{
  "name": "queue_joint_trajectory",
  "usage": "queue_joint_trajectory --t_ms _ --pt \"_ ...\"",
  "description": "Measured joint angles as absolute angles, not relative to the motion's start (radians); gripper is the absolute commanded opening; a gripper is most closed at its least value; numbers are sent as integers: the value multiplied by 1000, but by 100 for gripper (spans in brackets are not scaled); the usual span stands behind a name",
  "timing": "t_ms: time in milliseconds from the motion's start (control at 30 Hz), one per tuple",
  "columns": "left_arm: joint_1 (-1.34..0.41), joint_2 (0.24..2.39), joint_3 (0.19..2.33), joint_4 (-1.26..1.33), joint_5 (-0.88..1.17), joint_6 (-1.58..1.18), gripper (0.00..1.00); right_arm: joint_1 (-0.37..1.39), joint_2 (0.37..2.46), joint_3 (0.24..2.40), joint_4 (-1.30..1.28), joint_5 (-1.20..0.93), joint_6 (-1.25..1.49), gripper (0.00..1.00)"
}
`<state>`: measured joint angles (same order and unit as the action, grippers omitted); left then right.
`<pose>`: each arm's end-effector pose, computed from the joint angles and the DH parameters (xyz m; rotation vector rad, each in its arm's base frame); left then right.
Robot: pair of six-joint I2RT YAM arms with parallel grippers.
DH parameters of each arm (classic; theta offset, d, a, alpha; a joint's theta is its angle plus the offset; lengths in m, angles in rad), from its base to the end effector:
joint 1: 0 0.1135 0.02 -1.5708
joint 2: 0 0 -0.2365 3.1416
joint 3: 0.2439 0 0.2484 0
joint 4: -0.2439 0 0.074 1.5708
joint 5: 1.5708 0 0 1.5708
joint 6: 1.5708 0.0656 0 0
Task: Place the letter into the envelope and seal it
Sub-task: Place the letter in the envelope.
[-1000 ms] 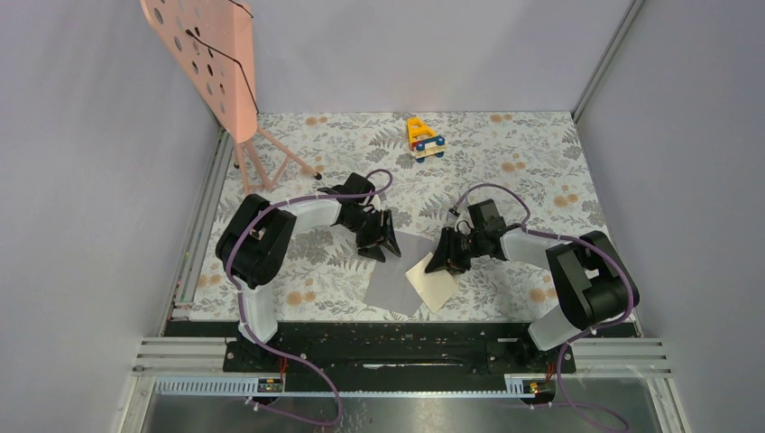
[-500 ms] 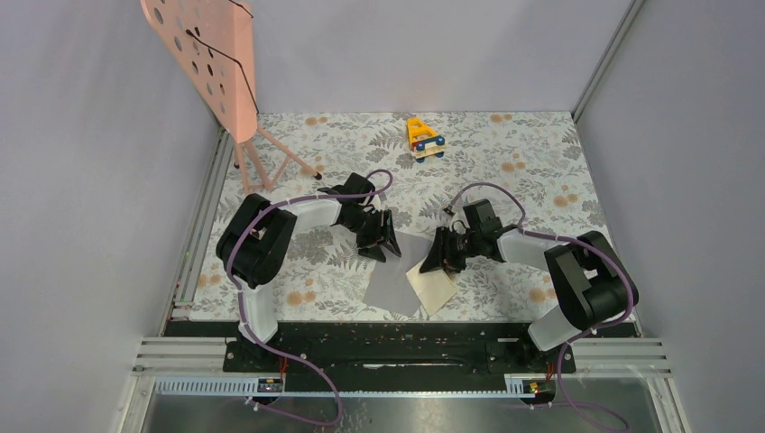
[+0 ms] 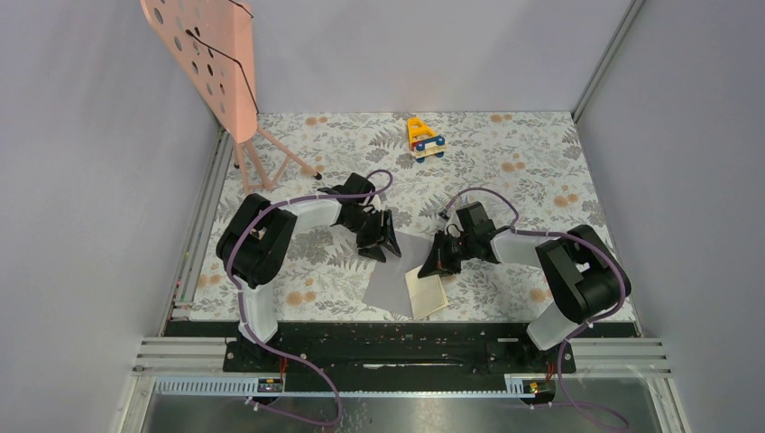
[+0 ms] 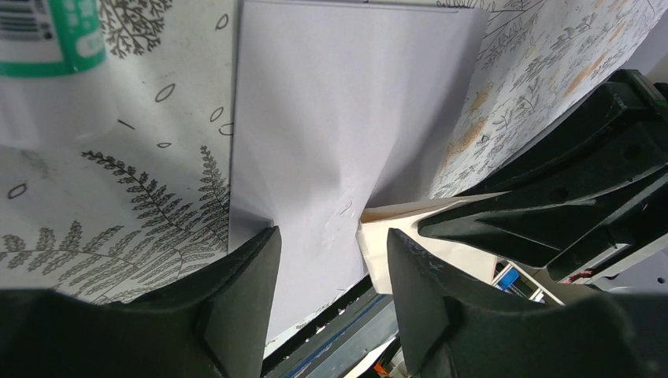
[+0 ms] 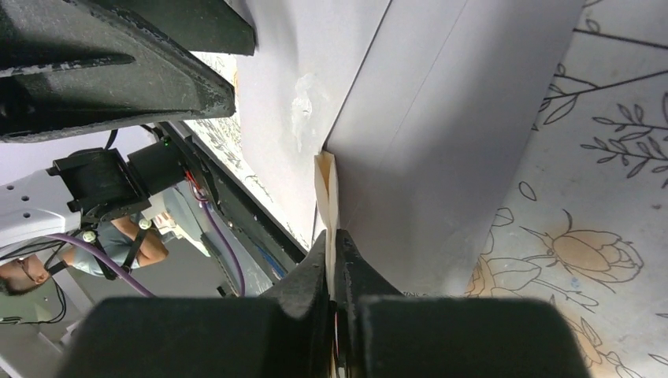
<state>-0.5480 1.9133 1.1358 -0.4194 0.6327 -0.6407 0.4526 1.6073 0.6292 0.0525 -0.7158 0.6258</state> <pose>0.2868 -0.2205 0.0918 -0.0448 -2.8934 1.0892 0.2396 0.1644 0.0847 -0.1009 2.6691 1.3055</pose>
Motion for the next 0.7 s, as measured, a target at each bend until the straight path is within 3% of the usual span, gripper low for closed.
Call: queue_joint_trajectory --t_ms 433,700 --pt "-547 1906 1127 -413 630 -643 54 463 1611 629 32 -612 686 0" --pt "-497 1785 1023 -391 598 -670 54 463 1611 635 -26 -557 706 0"
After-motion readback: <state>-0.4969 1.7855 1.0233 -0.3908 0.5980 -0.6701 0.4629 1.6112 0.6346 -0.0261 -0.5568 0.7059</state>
